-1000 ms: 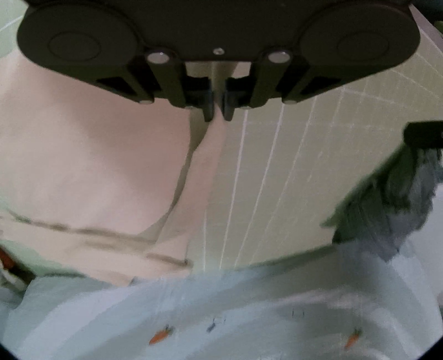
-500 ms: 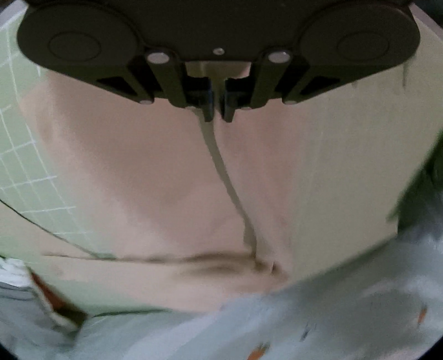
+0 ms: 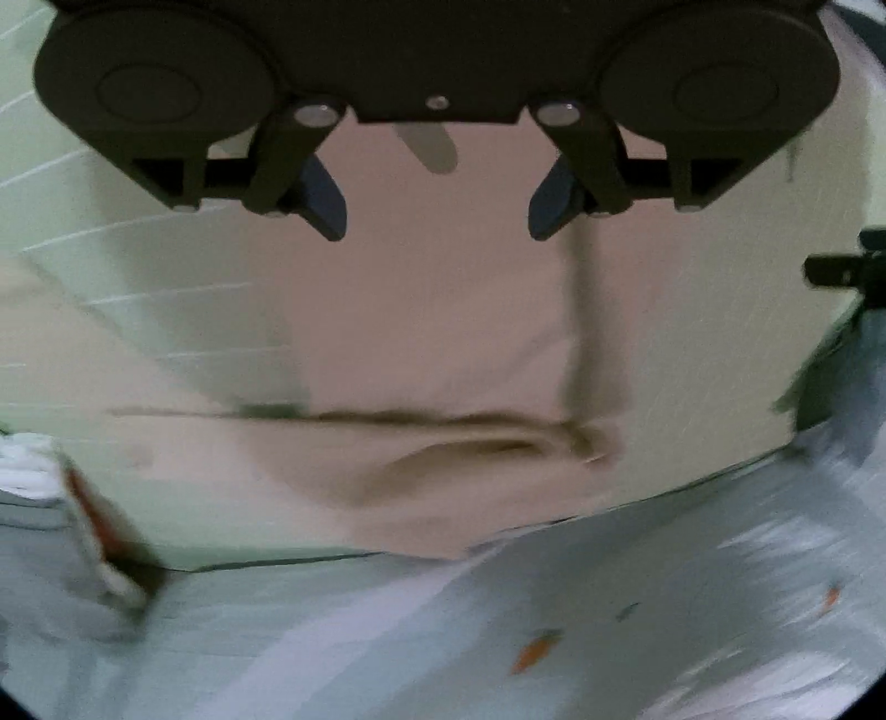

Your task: Fold clothes

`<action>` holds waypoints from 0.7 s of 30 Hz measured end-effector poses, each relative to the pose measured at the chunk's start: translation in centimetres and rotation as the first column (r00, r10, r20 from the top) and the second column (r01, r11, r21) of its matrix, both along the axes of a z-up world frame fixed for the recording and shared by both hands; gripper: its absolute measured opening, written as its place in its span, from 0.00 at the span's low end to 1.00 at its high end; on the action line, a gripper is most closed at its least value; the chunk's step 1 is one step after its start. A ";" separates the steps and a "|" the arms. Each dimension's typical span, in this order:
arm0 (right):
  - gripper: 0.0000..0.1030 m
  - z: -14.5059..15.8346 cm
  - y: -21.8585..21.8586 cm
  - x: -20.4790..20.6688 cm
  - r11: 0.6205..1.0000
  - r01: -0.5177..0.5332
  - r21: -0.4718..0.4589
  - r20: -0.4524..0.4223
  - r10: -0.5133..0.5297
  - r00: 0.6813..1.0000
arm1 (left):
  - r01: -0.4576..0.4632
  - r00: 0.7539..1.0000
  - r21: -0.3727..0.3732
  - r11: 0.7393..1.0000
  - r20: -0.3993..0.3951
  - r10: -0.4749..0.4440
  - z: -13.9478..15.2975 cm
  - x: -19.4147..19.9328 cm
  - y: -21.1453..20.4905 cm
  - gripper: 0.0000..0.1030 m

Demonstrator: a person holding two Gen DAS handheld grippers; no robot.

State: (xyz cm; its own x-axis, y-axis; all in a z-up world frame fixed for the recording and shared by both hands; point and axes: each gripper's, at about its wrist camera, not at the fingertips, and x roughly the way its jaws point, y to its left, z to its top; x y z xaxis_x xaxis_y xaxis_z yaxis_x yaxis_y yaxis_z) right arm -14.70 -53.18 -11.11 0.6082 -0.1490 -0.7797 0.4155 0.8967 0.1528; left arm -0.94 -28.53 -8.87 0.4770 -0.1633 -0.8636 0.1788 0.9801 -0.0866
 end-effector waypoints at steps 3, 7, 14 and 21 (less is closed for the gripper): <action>0.72 -0.1 -4.8 -0.7 0.997 0.075 -0.010 -0.005 -0.075 0.997 | -0.020 0.999 0.006 1.000 -0.034 0.020 -1.3 0.7 -2.6 0.94; 0.73 -0.4 -11.5 -0.3 0.983 0.183 0.001 -0.006 -0.183 0.983 | -0.044 0.997 0.033 0.998 -0.060 0.046 -3.0 2.0 -5.6 0.94; 0.74 -1.6 -21.4 4.1 0.962 0.274 -0.015 0.016 -0.273 0.962 | -0.047 0.997 0.133 0.990 -0.060 0.055 -5.2 5.3 -9.5 0.94; 0.43 -3.7 -25.0 9.6 0.980 0.198 -0.014 -0.031 -0.198 0.980 | -0.017 0.999 0.209 0.978 -0.030 0.024 -5.7 5.9 -11.0 1.00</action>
State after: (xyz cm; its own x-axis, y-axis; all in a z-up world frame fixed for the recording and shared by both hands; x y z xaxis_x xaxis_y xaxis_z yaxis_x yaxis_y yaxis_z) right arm -5.10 -78.16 -14.80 0.5402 -0.2726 -0.7961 0.5897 0.7976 0.1271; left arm 4.97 -39.55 -14.53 0.4499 0.0316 -0.8925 0.1585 0.9807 0.1146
